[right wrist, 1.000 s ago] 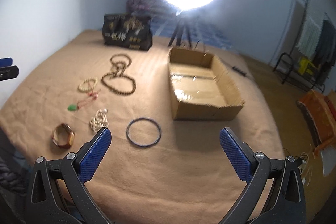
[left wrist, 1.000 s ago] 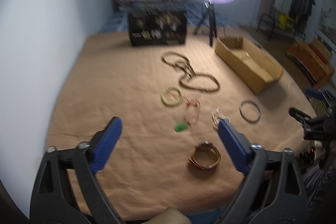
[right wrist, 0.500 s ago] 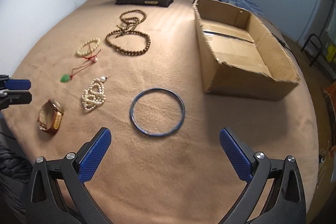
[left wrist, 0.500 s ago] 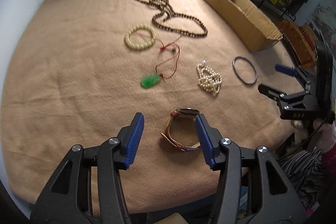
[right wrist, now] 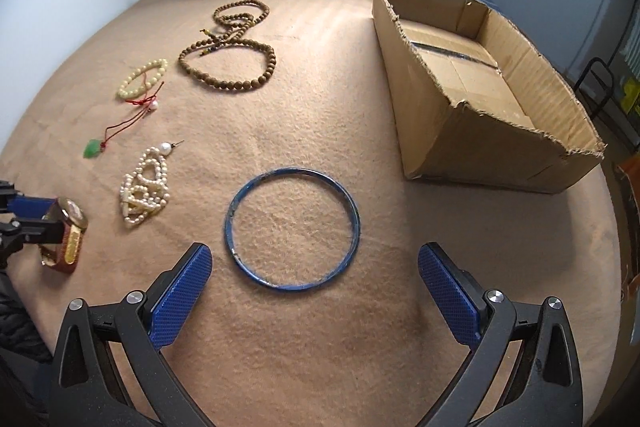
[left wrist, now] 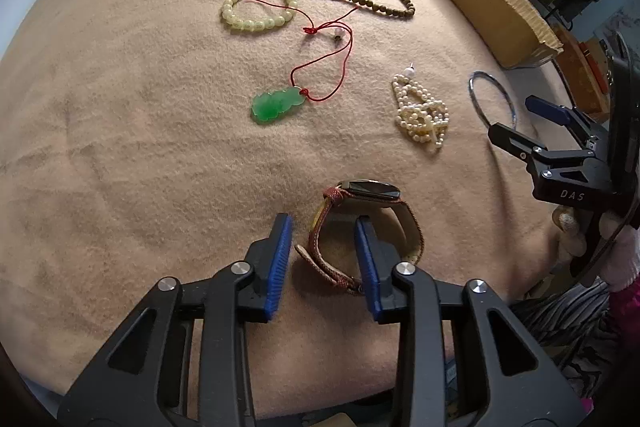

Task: Organize jewelry
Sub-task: 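Close the right tool on the blue ring bangle while the left tool grasps the brown leather watch, then carry the watch with the left tool into the cardboard box while the right tool drops the bangle there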

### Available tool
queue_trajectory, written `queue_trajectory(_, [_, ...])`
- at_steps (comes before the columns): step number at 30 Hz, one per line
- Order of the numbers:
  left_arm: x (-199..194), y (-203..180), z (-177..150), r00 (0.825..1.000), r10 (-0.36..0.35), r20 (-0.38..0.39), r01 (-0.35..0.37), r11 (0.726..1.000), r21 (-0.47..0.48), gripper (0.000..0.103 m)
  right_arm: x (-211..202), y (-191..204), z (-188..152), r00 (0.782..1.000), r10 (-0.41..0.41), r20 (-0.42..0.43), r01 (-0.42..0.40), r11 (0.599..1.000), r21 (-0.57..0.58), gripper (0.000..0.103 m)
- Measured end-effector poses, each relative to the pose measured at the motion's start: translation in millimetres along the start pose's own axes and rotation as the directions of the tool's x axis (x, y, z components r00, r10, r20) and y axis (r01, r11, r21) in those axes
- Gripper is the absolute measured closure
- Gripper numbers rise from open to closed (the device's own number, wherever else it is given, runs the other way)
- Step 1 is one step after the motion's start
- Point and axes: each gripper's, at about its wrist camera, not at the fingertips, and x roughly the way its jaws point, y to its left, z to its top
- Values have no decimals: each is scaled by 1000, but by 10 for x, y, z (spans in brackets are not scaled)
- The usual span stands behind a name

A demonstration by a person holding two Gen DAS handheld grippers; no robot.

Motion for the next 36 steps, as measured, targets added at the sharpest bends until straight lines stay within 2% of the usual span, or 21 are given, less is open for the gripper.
queue_trajectory(7, [18, 13, 20, 1000, 27, 0, -27, 1000, -5, 90, 111, -19, 48, 1000, -13, -14, 13, 1000, 1, 2])
queue_trajectory(11, [9, 27, 32, 1000, 26, 2, -26, 1000, -13, 92, 118, 2, 82, 1000, -3, -17, 3, 1000, -2, 16])
queue_trajectory(13, [4, 11, 32, 999, 36, 11, -36, 999, 4, 93, 106, 39, 112, 1000, 3, -15, -3, 1000, -15, 30])
queue_trajectory(23, [-91, 20, 14, 998, 18, 58, -18, 1000, -5, 93, -40, 127, 134, 1000, 24, -11, -24, 1000, -16, 31])
queue_trajectory(32, [-309, -19, 176, 993, -5, 122, 7, 1000, -20, 94, -523, 299, 235, 996, 42, 76, -38, 998, -55, 31])
queue_trajectory(36, [-461, -163, 384, 985, -21, 174, 22, 1000, -8, 93, -757, 239, 377, 992, 8, 127, 2, 997, -76, 31])
